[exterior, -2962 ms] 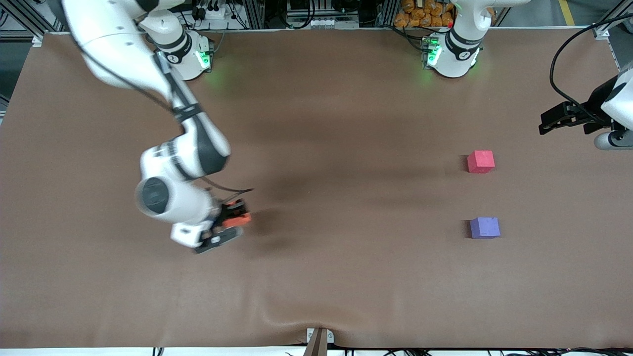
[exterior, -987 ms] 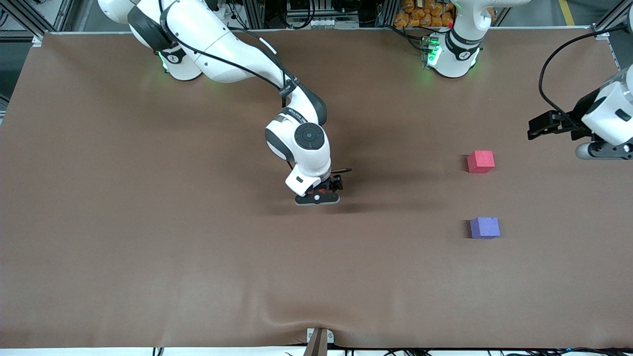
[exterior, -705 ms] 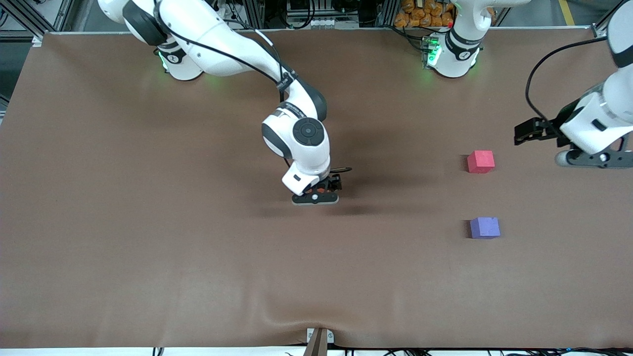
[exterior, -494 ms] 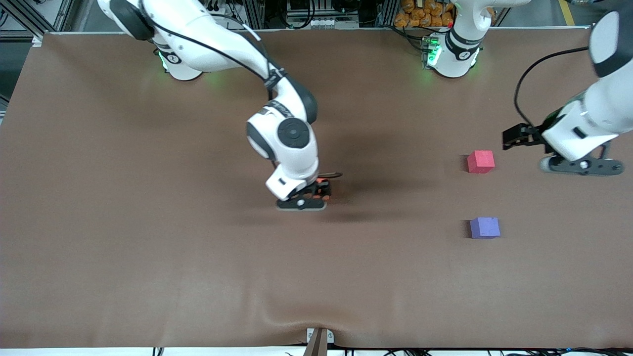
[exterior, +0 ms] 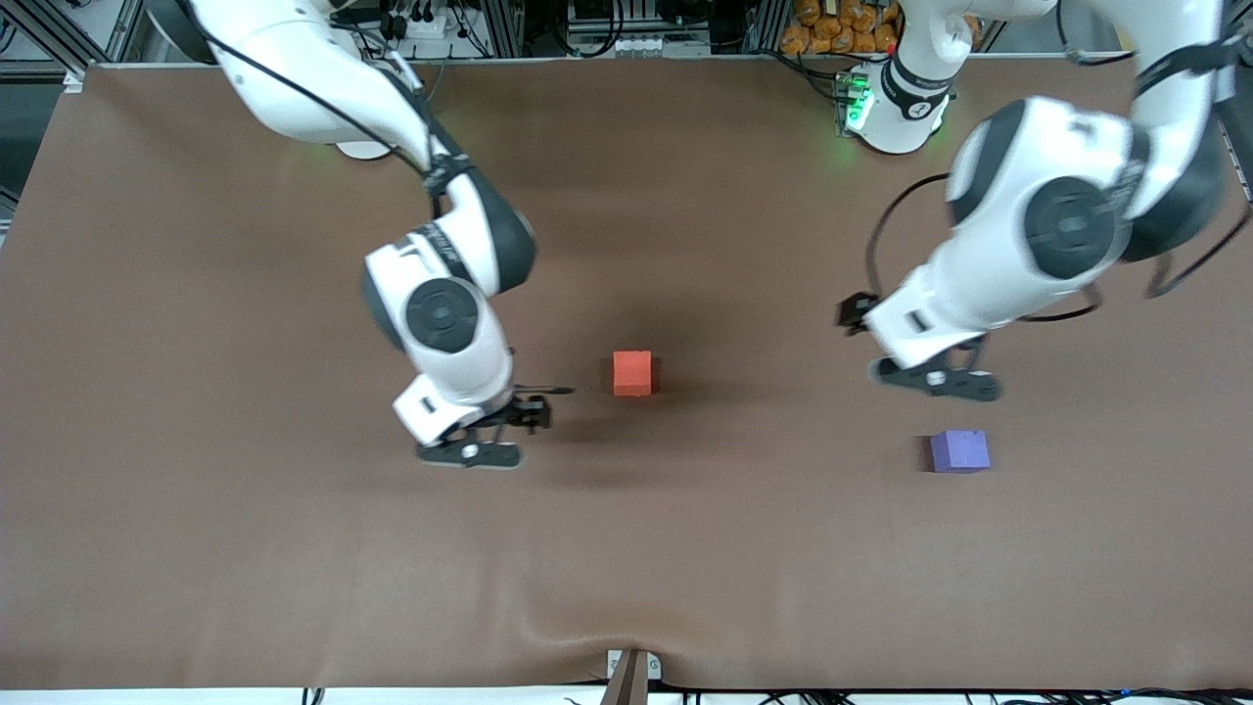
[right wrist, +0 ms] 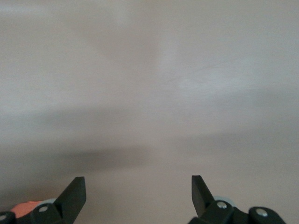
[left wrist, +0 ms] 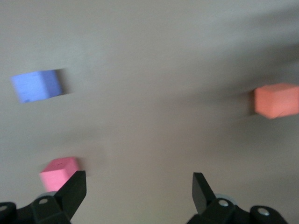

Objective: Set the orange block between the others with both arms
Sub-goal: 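Grasp the orange cube with the left gripper while the right gripper withdraws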

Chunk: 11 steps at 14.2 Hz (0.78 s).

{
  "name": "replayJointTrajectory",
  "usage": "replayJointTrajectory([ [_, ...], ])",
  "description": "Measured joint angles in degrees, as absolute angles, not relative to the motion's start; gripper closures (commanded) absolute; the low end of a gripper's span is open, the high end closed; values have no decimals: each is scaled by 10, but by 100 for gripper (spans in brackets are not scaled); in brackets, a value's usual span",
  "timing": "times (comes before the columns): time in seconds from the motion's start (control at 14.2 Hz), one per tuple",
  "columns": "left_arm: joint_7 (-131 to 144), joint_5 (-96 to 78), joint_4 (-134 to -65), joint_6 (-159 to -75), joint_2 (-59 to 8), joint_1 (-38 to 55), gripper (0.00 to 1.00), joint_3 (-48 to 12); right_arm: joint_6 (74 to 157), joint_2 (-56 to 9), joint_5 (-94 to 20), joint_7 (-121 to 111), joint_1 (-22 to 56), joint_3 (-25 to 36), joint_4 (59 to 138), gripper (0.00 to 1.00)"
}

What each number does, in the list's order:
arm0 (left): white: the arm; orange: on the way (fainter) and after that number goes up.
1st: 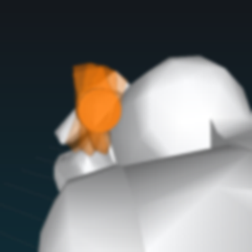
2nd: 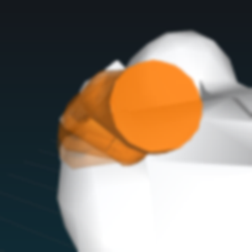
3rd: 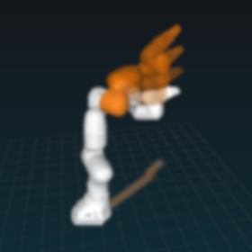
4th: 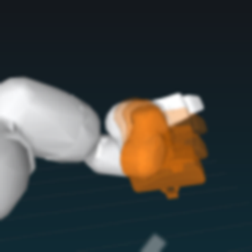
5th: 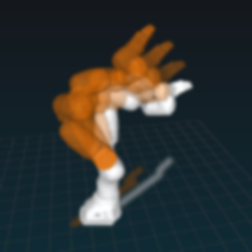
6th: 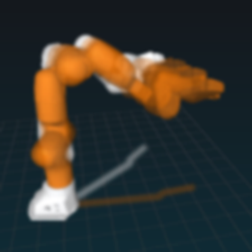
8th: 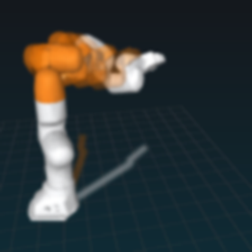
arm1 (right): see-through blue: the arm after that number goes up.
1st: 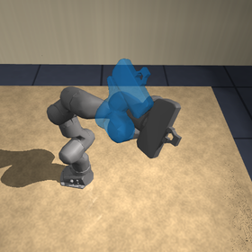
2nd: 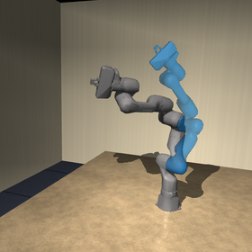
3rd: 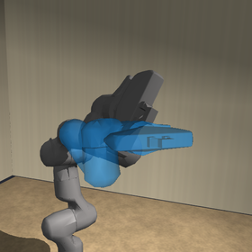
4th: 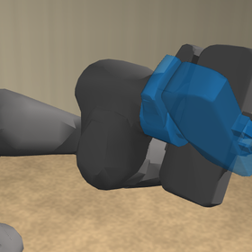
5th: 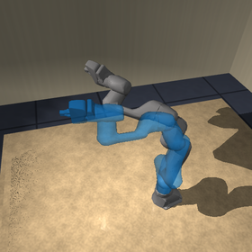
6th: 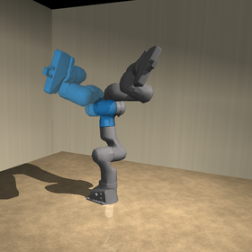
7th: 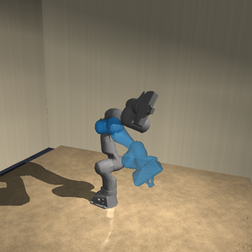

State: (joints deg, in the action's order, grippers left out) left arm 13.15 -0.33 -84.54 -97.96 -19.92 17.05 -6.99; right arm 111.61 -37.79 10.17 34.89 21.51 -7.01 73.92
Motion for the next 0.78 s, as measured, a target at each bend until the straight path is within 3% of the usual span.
replayJointTrajectory([
  [0.42,272,-4,-818,-1077,-293,293,0,-72,1093,-329,102,237,98,-69,759,0],
  [0.78,346,-4,-806,-1187,-380,338,0,-71,990,-275,71,165,45,-70,761,0],
])
